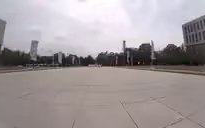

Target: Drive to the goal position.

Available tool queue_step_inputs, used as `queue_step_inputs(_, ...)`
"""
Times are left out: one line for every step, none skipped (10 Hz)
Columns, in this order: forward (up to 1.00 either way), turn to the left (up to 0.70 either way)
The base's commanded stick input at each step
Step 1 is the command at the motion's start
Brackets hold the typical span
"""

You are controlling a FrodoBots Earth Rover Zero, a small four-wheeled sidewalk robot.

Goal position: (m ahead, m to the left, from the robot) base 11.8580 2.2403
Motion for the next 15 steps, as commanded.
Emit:
queue_step_inputs(0.70, 0.01)
queue_step_inputs(0.70, 0.01)
queue_step_inputs(0.70, 0.02)
queue_step_inputs(0.70, 0.01)
queue_step_inputs(0.70, 0.01)
queue_step_inputs(0.70, 0.01)
queue_step_inputs(0.70, 0.02)
queue_step_inputs(0.70, 0.02)
queue_step_inputs(0.70, 0.02)
queue_step_inputs(0.70, 0.01)
queue_step_inputs(0.70, 0.02)
queue_step_inputs(0.70, 0.02)
queue_step_inputs(0.70, 0.01)
queue_step_inputs(0.70, 0.01)
queue_step_inputs(0.70, 0.01)
